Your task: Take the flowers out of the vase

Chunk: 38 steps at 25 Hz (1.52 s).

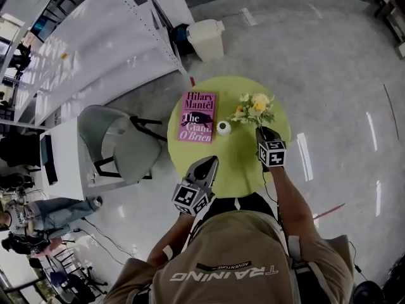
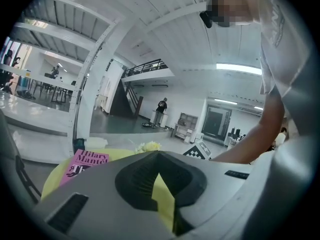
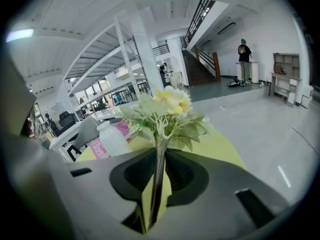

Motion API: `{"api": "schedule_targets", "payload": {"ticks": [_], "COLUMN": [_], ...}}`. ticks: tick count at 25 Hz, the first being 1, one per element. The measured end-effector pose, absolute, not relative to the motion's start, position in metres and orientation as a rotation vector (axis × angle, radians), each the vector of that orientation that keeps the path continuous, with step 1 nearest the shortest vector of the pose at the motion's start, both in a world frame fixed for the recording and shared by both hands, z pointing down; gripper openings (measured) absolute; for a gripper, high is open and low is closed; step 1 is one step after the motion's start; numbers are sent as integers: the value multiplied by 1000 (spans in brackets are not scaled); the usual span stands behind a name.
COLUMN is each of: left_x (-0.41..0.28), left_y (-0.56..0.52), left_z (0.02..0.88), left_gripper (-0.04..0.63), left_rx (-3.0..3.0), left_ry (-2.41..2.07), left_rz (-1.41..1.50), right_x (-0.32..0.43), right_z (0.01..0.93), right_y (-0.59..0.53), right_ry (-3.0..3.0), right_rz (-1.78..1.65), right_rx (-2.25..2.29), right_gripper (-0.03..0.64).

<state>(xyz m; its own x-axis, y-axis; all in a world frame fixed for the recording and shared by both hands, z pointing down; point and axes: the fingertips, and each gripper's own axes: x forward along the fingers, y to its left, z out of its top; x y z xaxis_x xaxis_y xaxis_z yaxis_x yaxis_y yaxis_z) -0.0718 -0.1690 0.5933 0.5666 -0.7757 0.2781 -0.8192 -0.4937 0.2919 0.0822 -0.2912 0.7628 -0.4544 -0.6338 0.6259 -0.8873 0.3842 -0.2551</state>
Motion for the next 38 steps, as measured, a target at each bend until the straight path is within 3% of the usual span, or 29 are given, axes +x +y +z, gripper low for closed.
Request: {"api": "schedule_targets", "payload": {"ticks": [16, 23, 28, 31, 33, 34, 38], "left_x": [-98, -102, -102, -98, -96, -96, -95], "left_y": [-191, -195, -190, -186, -184, -183, -181], "left_z": [612, 615, 617, 613, 610, 608, 601], "left_gripper": [2, 2, 2, 2, 2, 2, 2], "left_rx": [2375, 2383, 2390, 2401, 2410, 2414, 2427], "left_ry": [-1303, -1286, -1282, -1277, -1273, -1272, -1275], "left_rz": [156, 149, 143, 133, 128, 125, 117], "right_x": [65, 71, 74, 79, 79, 76, 63], "right_z": [836, 836, 822, 804, 786, 776, 732], "right_y": [-271, -271, -261, -255, -251, -250, -242], "right_ry": [-1978, -1962, -2006, -2043, -2101, -2144, -2346], "right_rz": [889, 814, 798, 759, 739, 733, 733], "right_rx": [1223, 1251, 1288, 1313, 1327, 1322, 1254], "right_gripper": [72, 104, 179, 179, 113, 6, 3]}}
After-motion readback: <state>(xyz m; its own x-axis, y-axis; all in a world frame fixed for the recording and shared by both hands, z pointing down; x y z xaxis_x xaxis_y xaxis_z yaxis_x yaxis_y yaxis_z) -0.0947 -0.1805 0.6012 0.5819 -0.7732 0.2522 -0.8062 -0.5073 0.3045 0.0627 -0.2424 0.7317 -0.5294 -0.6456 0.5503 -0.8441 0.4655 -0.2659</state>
